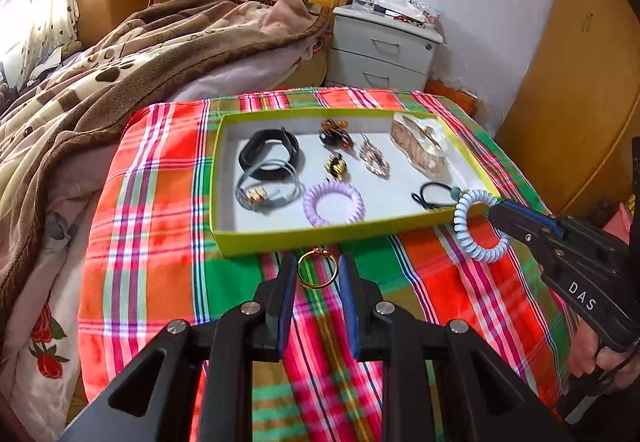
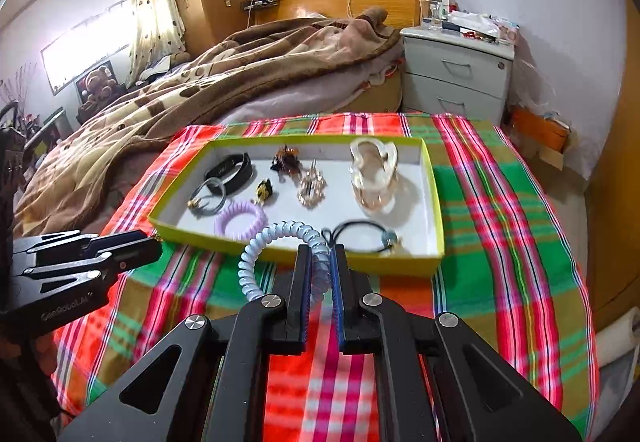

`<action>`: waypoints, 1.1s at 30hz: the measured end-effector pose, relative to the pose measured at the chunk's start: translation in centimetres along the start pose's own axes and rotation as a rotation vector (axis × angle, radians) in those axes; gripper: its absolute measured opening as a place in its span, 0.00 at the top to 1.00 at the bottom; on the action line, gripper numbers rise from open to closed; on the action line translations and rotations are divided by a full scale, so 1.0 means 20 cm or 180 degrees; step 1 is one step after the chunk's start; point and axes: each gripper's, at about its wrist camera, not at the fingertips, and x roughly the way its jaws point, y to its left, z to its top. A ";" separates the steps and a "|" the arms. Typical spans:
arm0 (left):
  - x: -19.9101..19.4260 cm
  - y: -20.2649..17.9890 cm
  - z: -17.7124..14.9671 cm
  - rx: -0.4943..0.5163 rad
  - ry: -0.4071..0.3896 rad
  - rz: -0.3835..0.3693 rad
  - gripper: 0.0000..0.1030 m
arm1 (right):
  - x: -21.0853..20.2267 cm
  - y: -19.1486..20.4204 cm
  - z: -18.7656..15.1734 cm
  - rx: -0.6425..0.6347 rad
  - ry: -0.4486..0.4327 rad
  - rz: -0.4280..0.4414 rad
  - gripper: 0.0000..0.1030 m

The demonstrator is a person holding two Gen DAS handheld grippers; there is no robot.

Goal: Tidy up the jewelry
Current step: 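Carry the gold ring and blue coil over the yellow box with both tools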

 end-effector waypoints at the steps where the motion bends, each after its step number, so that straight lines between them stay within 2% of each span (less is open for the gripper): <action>1: 0.01 0.01 0.02 0.0000 -0.0005 -0.0008 0.78 | 0.02 0.00 0.02 0.0006 0.0002 -0.0006 0.91; 15: 0.20 0.10 0.19 -0.0090 0.0069 0.0044 0.78 | 0.29 0.00 0.15 -0.0018 0.0176 -0.0064 0.91; 25: 0.33 0.13 0.18 -0.0112 0.0239 0.0058 0.78 | 0.40 0.03 0.16 -0.0167 0.0314 -0.0125 0.91; 33: 0.36 0.12 0.18 -0.0097 0.0262 0.0066 0.78 | 0.42 0.03 0.14 -0.0231 0.0392 -0.0139 0.91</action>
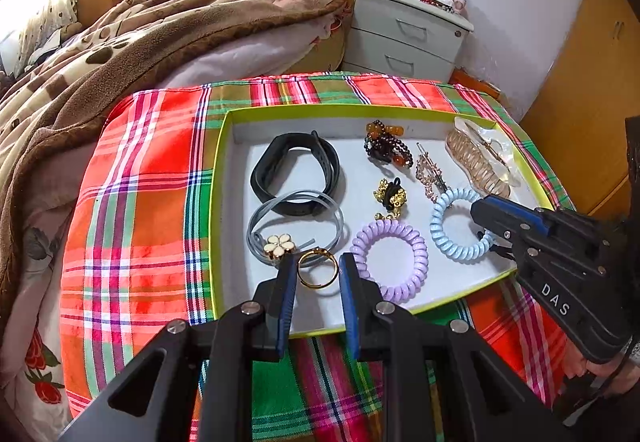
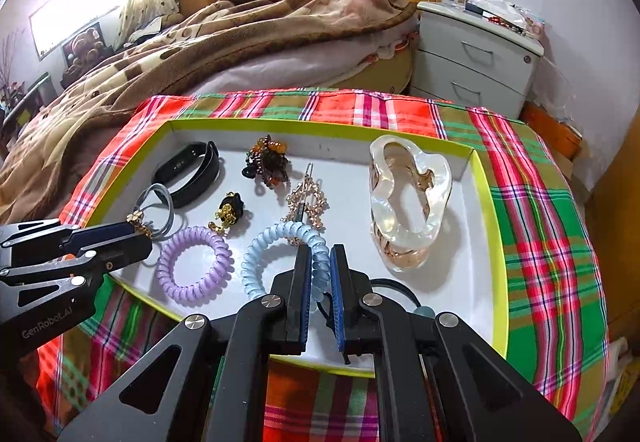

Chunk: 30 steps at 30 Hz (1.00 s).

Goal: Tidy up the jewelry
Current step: 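Carry the gold ring and blue coil over the yellow box with both tools, then open both tools to release the ring and blue coil into the box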

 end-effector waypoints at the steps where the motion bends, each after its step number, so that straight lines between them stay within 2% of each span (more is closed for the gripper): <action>1: 0.00 0.00 0.00 0.0004 0.0000 -0.0003 0.78 | 0.00 0.00 0.00 -0.0002 0.0003 -0.0012 0.91; 21: 0.01 -0.01 0.01 -0.0017 0.0023 0.0000 0.74 | 0.00 0.00 0.00 0.0021 0.0011 0.0000 0.90; 30: -0.02 -0.03 0.00 -0.0026 0.0012 0.0016 0.71 | -0.05 -0.01 0.01 0.0067 -0.0101 0.0016 0.72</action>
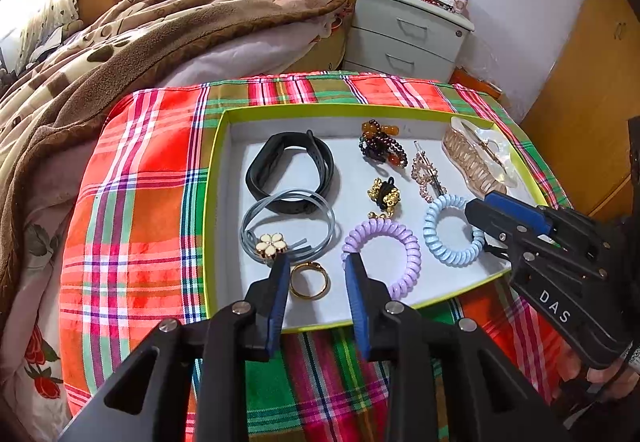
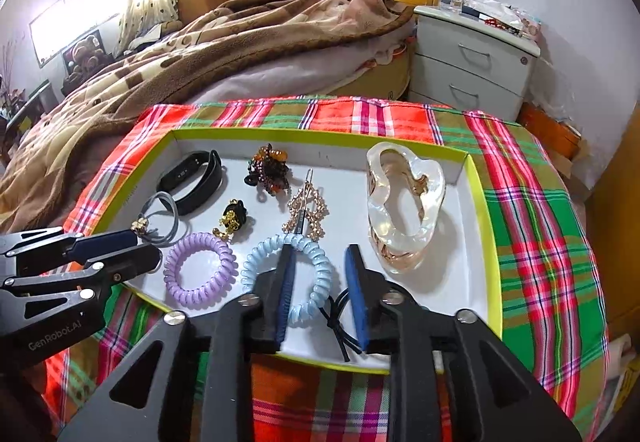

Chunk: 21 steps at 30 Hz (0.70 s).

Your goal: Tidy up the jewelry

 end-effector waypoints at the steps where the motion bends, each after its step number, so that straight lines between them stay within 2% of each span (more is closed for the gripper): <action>1: -0.01 0.00 0.00 -0.0002 -0.0006 0.0004 0.71 | -0.01 0.00 0.00 0.0004 -0.0018 0.0007 0.72; 7: -0.08 -0.02 -0.03 -0.0014 -0.0098 0.0032 0.65 | -0.08 -0.01 -0.01 0.0074 -0.0101 0.0008 0.72; 21: -0.31 -0.10 -0.19 -0.0070 -0.0344 0.0208 0.64 | -0.34 0.06 -0.12 0.0181 -0.0377 0.0013 0.72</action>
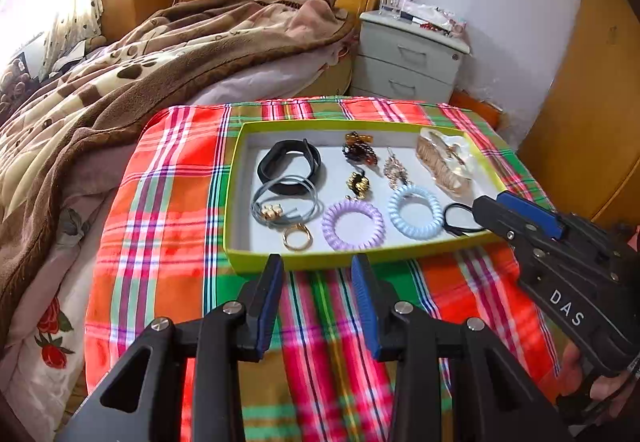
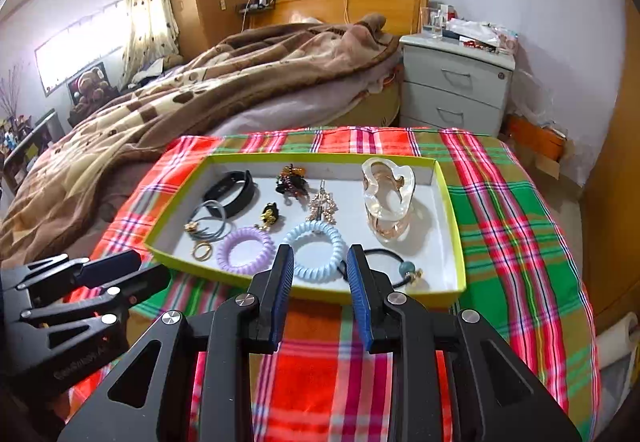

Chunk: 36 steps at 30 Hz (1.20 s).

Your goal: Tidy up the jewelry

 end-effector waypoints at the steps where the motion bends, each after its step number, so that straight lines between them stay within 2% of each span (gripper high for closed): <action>1: -0.02 -0.01 -0.01 0.0010 -0.0015 0.0062 0.64 | -0.02 0.00 -0.01 0.0008 -0.0018 -0.0001 0.72; 8: -0.12 -0.02 -0.10 -0.0091 -0.0162 0.0299 0.64 | -0.14 0.04 -0.08 -0.0007 -0.0154 -0.0114 0.72; 13: -0.17 -0.02 -0.14 -0.0154 -0.0265 0.0325 0.64 | -0.18 0.06 -0.15 -0.0012 -0.0170 -0.0131 0.72; 22: -0.21 -0.04 -0.19 -0.0138 -0.0278 0.0302 0.64 | -0.24 0.08 -0.20 0.0001 -0.0250 -0.0146 0.72; 29: -0.26 -0.04 -0.25 -0.0149 -0.0367 0.0432 0.64 | -0.28 0.09 -0.22 0.0015 -0.0302 -0.0148 0.71; 36: -0.28 -0.05 -0.26 -0.0146 -0.0390 0.0451 0.64 | -0.30 0.11 -0.23 0.0021 -0.0320 -0.0137 0.71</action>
